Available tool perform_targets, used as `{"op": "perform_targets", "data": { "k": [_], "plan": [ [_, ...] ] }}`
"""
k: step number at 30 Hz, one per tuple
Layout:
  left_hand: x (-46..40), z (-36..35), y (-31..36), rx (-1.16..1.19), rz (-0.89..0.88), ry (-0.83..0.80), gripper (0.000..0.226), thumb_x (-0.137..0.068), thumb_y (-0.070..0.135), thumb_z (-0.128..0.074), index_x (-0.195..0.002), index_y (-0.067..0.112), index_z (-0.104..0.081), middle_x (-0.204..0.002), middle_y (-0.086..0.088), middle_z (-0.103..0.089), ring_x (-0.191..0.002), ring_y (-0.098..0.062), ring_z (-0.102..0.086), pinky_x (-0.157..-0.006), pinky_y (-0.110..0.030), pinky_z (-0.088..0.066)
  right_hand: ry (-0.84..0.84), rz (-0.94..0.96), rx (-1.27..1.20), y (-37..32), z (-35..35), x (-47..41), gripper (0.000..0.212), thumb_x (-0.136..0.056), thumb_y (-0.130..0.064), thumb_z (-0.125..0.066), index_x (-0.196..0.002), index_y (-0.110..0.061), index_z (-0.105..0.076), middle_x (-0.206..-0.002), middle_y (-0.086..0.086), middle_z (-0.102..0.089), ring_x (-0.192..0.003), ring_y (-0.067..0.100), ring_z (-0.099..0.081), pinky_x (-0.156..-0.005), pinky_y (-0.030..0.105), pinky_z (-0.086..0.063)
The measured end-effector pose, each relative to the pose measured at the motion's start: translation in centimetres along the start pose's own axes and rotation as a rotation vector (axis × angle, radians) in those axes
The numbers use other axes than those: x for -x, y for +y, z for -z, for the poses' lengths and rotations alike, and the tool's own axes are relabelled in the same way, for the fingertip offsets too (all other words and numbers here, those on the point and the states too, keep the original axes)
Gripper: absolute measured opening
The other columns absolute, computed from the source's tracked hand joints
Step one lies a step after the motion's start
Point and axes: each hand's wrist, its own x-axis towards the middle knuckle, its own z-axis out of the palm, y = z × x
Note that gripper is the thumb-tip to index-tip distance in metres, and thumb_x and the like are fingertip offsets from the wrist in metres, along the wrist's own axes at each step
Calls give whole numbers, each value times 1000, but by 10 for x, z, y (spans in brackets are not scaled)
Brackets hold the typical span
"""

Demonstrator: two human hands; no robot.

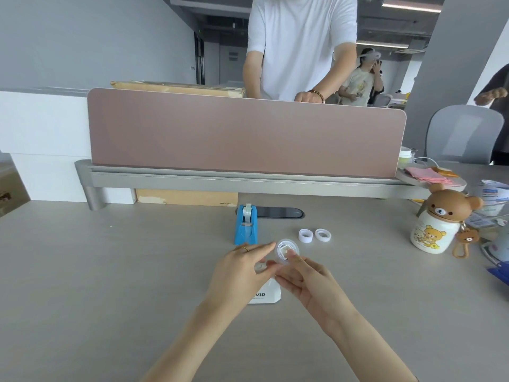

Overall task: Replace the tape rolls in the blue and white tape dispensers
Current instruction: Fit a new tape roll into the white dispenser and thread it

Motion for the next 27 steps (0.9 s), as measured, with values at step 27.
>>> {"op": "perform_targets", "data": {
  "k": [27],
  "plan": [
    [2,-1,-5,61,98,-33,7,-79,19,-70,-79,26,-71,-72,10,-72,-66,-2,-60,-58,-11,-43,258,98,382,-2,0,1,23,-90,-36,-59,-112,-27,-58,-97,2,-73,-85,11,-68,-81,26,-50]
  ]
}}
